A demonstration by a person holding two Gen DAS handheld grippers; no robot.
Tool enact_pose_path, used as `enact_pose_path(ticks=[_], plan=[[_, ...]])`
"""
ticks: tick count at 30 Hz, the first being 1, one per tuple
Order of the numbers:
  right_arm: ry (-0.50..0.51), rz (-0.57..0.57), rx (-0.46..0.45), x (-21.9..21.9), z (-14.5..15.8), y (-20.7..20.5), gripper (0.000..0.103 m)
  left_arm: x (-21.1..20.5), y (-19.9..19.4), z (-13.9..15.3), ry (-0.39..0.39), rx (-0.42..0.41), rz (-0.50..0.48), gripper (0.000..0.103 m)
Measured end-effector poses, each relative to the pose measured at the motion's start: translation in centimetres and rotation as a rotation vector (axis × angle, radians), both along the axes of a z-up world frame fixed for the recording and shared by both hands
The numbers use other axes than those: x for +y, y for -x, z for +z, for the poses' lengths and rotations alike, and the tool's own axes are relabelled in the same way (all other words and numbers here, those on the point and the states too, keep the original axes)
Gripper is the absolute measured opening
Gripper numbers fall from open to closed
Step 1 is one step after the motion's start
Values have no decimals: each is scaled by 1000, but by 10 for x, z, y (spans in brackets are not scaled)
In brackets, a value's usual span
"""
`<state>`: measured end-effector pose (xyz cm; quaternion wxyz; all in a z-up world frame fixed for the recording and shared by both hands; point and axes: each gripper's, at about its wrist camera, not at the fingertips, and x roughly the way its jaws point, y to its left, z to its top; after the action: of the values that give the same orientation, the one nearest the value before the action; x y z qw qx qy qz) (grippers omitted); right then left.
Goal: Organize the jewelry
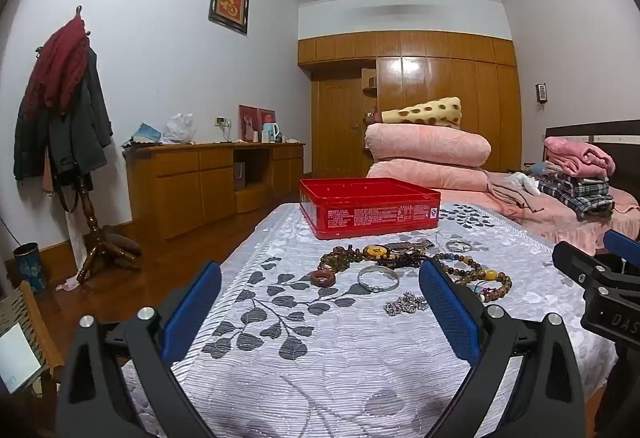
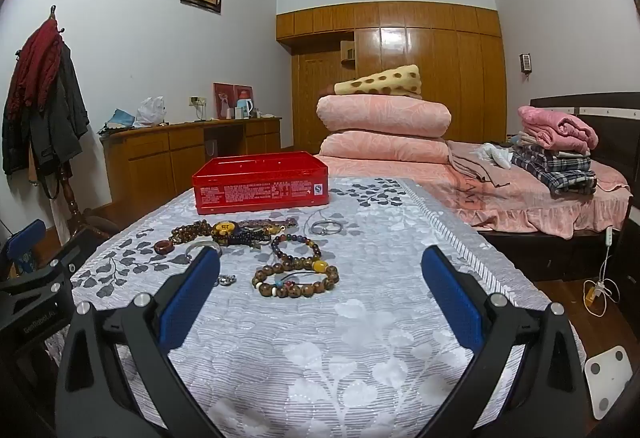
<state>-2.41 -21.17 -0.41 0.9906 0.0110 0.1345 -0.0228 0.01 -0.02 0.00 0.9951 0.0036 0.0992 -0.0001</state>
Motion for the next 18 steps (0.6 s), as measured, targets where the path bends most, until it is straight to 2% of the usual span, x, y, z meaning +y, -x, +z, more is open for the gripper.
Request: enact_pose_path(ticks=[18], plan=[[1,0,2,1,0,0,98,0,0,0,3,-5,-1,97]])
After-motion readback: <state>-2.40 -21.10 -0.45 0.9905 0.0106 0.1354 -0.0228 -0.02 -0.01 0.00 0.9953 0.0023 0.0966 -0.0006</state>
